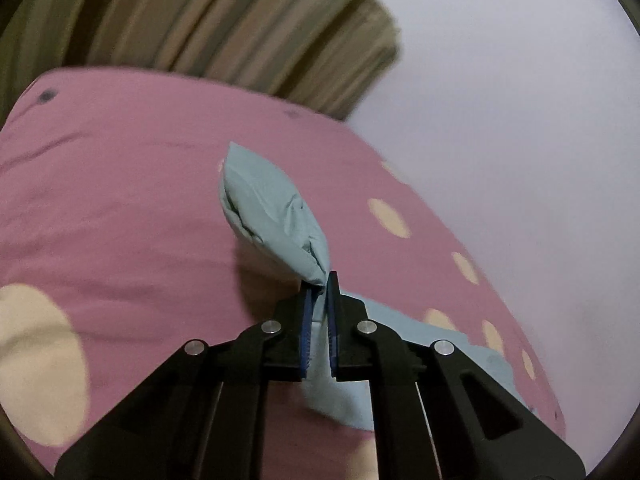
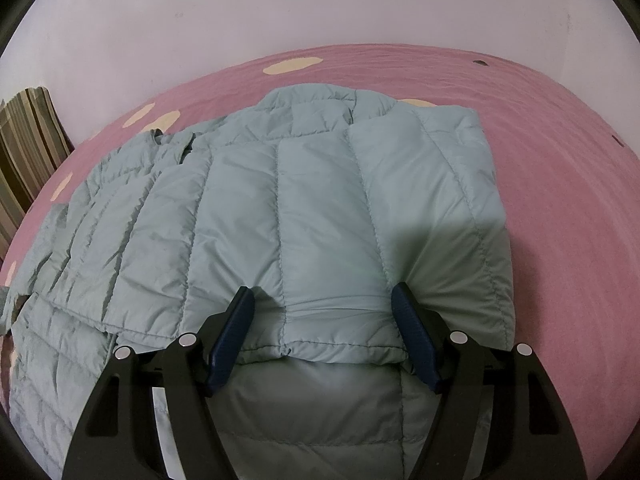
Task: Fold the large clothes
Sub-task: 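Grasp the other sleeve cuff with the left gripper and lift it, then lay the sleeve across the jacket back and open the left gripper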
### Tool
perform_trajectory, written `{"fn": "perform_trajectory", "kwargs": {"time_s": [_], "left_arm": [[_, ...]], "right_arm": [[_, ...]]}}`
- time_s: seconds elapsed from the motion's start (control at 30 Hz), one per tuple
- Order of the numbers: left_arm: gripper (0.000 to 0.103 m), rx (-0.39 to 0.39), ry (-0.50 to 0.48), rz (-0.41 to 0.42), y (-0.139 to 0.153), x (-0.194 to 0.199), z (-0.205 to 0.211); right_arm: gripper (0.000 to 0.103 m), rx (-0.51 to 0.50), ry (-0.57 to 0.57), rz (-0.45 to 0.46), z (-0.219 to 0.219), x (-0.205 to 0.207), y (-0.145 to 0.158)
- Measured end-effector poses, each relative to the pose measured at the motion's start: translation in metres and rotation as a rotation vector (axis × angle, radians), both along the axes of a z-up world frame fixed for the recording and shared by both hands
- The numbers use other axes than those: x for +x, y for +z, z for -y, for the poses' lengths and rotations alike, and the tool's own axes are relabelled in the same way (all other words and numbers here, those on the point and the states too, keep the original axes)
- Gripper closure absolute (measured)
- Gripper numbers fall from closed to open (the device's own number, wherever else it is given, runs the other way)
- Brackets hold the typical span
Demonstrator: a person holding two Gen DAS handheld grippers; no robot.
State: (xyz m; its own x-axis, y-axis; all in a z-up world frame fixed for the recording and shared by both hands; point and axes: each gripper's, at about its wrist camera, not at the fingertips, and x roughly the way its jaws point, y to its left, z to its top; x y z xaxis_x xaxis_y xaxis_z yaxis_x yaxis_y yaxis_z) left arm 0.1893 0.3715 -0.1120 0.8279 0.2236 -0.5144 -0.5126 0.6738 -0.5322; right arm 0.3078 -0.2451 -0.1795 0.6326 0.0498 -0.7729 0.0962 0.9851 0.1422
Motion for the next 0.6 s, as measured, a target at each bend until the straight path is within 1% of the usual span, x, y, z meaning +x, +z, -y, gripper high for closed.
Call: {"fn": "perform_trajectory", "kwargs": {"time_s": [0.03,0.2,0.3,0.4,0.43,0.47,0.5,0.53,0.6], "left_arm": [[0.097,0.017,-0.042,0.016,0.011,0.008,0.016],[0.097,0.052,-0.207,0.053,0.038,0.041,0.085],[0.097,0.079,-0.353,0.062,0.051,0.068,0.149],[0.097,0.096,-0.468,0.059,0.055,0.089,0.203],[0.097,0.103,-0.527,0.053,0.055,0.101,0.232],[0.097,0.115,-0.561,0.049,0.054,0.107,0.251],[0.097,0.131,-0.588,0.045,0.053,0.112,0.267],[0.097,0.162,-0.633,0.032,0.050,0.120,0.294],[0.097,0.199,-0.709,0.002,0.038,0.132,0.336]], "right_arm": [[0.033,0.004,-0.001,0.002,0.000,0.000,0.000],[0.033,0.029,-0.008,0.010,0.002,-0.004,-0.001],[0.032,0.044,-0.011,0.016,0.003,-0.005,-0.001],[0.032,0.061,-0.014,0.021,0.003,-0.006,-0.002],[0.032,0.066,-0.014,0.022,0.004,-0.006,-0.002],[0.032,0.073,-0.014,0.024,0.004,-0.005,-0.002],[0.032,0.076,-0.015,0.025,0.004,-0.007,-0.002],[0.032,0.079,-0.016,0.026,0.004,-0.007,-0.002],[0.032,0.087,-0.017,0.029,0.005,-0.008,-0.003]]}}
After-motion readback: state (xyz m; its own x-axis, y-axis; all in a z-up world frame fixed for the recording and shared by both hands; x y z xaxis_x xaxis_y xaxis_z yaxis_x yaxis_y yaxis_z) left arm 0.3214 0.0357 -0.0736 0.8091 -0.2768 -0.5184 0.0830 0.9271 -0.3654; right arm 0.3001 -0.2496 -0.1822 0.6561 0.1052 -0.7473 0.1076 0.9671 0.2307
